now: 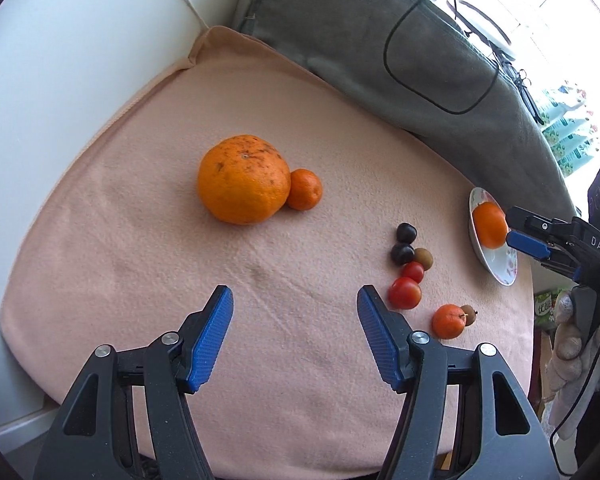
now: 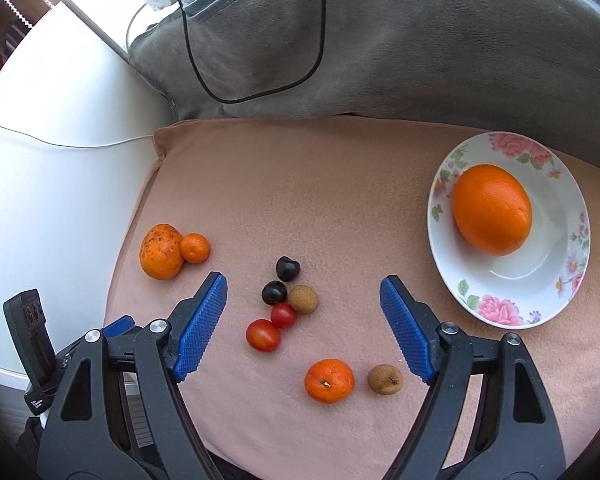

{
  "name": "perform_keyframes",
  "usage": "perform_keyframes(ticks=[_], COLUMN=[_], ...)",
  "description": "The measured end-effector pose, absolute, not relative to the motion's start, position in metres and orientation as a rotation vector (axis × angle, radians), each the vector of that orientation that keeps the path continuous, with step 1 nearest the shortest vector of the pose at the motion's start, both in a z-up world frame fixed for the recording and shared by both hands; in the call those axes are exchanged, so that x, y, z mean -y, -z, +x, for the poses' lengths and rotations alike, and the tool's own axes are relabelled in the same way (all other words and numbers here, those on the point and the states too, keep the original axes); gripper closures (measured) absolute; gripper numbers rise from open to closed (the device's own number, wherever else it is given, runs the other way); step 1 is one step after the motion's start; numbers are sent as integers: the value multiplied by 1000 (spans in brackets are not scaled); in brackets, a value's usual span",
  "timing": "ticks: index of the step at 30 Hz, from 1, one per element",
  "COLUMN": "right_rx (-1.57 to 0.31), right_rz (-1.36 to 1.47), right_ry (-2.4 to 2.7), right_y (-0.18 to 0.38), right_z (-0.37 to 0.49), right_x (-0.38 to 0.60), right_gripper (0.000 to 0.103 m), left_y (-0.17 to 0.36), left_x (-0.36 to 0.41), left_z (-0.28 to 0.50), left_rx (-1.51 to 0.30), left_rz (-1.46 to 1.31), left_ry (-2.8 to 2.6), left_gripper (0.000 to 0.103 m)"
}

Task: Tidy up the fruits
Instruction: 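Move the right gripper toward the large blemished orange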

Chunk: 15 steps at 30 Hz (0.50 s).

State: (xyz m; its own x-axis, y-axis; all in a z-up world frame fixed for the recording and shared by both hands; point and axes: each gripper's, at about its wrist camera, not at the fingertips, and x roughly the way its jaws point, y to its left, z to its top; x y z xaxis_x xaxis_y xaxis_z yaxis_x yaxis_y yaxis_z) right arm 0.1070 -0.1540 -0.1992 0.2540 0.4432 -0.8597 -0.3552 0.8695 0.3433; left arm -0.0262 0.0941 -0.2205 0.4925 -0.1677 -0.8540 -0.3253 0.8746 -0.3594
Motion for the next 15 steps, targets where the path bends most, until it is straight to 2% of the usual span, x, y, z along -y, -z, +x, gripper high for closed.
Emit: perform_keyframes(ticks=[15], right_rx=[-1279], right_rz=[-48], right_ry=[-757], right_y=[219], right_z=[130], right_x=[38], right_gripper=[21], left_y=[244], left_x=[-132], left_z=[-18], left_rx=[-1048], left_rz=[-582], left_ry=[-141], left_gripper=[39])
